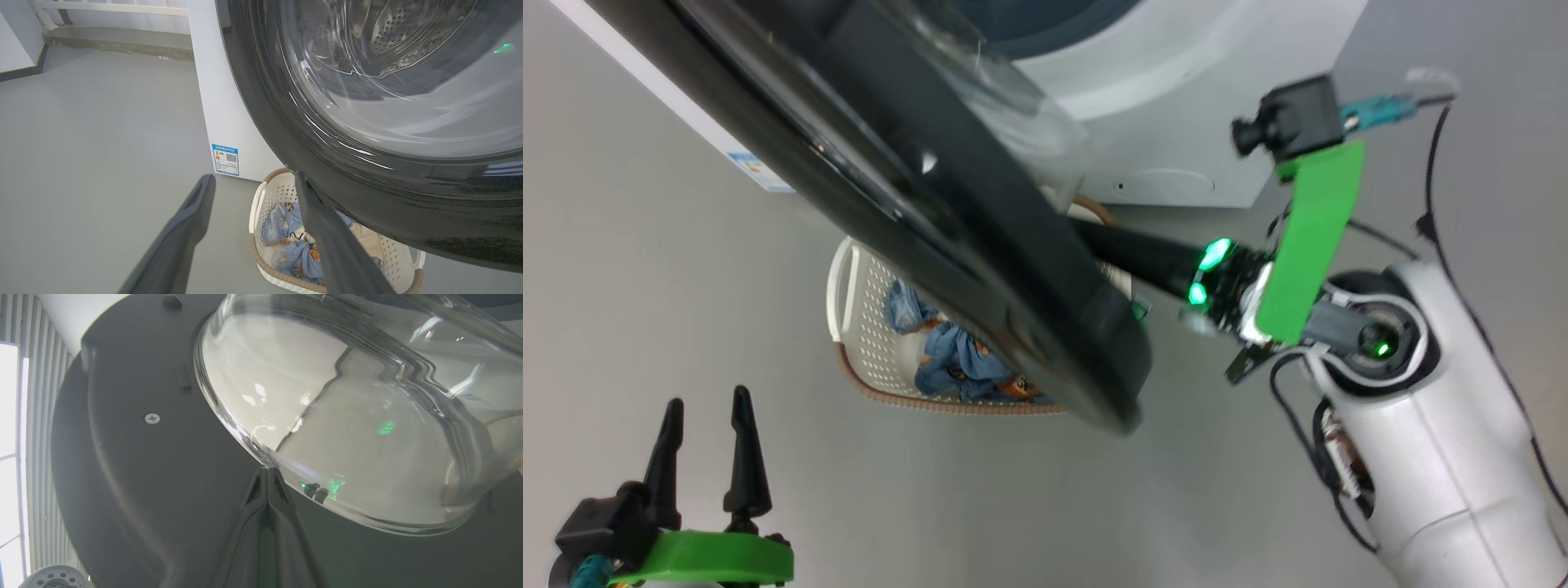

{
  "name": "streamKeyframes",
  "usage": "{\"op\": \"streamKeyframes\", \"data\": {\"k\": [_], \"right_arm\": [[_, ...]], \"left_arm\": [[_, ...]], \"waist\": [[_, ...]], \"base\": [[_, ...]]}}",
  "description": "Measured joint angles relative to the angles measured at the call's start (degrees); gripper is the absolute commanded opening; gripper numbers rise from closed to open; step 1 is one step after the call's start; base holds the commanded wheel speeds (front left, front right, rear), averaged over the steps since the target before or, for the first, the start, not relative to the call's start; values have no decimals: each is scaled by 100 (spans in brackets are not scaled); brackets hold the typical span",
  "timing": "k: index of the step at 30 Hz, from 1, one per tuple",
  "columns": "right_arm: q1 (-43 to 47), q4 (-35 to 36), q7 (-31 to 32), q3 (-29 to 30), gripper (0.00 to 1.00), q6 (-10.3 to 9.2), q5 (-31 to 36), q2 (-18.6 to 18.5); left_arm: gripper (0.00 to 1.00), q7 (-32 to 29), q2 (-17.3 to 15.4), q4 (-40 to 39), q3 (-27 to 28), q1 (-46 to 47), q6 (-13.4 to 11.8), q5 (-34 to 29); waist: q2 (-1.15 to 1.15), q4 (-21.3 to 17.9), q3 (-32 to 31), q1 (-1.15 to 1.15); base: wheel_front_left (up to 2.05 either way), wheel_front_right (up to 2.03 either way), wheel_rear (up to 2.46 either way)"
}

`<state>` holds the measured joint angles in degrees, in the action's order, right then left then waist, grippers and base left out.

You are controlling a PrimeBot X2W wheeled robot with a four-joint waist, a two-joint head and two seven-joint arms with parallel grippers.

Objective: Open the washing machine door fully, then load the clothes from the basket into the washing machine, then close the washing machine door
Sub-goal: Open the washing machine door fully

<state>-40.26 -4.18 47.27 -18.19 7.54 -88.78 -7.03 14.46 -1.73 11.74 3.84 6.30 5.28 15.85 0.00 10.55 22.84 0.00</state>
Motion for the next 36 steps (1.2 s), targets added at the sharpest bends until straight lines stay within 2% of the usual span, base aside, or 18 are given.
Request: {"op": "streamKeyframes", "data": {"k": [9, 17, 24, 36], "right_arm": [[503, -199, -260, -595, 0, -15, 1, 146], [541, -421, -617, -1096, 0, -15, 9, 171], [584, -768, -1223, -1588, 0, -15, 1, 192], [730, -1055, -1914, -2401, 0, -15, -458, 193]], "left_arm": [[100, 0, -2, 55, -108, -206, -110, 133], [100, 0, -2, 59, -233, -266, -203, 208], [100, 0, -4, 92, -407, -375, -242, 403], [100, 0, -8, 98, -543, -603, -358, 493]], "waist": [[0, 108, -514, 0], [0, 180, -771, 0], [0, 320, -1028, 0], [0, 550, -1485, 0]], "base": [[0, 0, 0], [0, 0, 0], [0, 0, 0], [0, 0, 0]]}}
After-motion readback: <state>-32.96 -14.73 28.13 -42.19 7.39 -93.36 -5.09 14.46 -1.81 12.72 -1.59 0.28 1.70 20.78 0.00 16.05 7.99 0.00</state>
